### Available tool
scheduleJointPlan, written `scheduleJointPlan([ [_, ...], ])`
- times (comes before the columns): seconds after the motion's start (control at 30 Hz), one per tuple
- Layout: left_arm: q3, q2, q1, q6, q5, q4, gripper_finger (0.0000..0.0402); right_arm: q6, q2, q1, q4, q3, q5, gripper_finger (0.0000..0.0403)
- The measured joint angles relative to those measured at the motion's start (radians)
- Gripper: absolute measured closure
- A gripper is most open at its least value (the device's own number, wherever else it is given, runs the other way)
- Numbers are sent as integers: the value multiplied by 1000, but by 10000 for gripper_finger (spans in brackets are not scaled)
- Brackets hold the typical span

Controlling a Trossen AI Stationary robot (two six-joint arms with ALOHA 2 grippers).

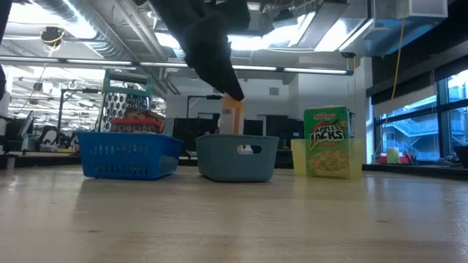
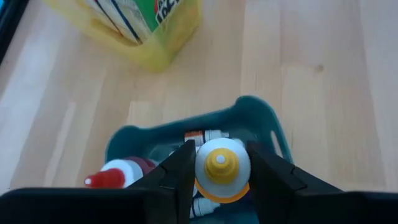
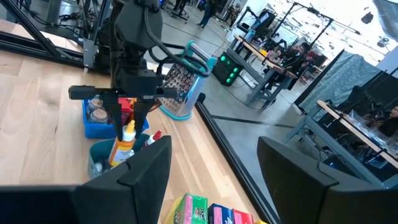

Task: Pick & Place Kitchen Items
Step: Put the yellow food coloring bottle into the gray bin

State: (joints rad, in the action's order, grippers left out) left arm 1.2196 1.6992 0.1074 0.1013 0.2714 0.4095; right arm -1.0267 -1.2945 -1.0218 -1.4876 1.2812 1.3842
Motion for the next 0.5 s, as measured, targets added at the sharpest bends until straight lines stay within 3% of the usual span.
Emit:
scheduleJointPlan([
  [0.5,-35,-1,-19,-20,-2,-24,282,6,0,0,2,0,3,163],
])
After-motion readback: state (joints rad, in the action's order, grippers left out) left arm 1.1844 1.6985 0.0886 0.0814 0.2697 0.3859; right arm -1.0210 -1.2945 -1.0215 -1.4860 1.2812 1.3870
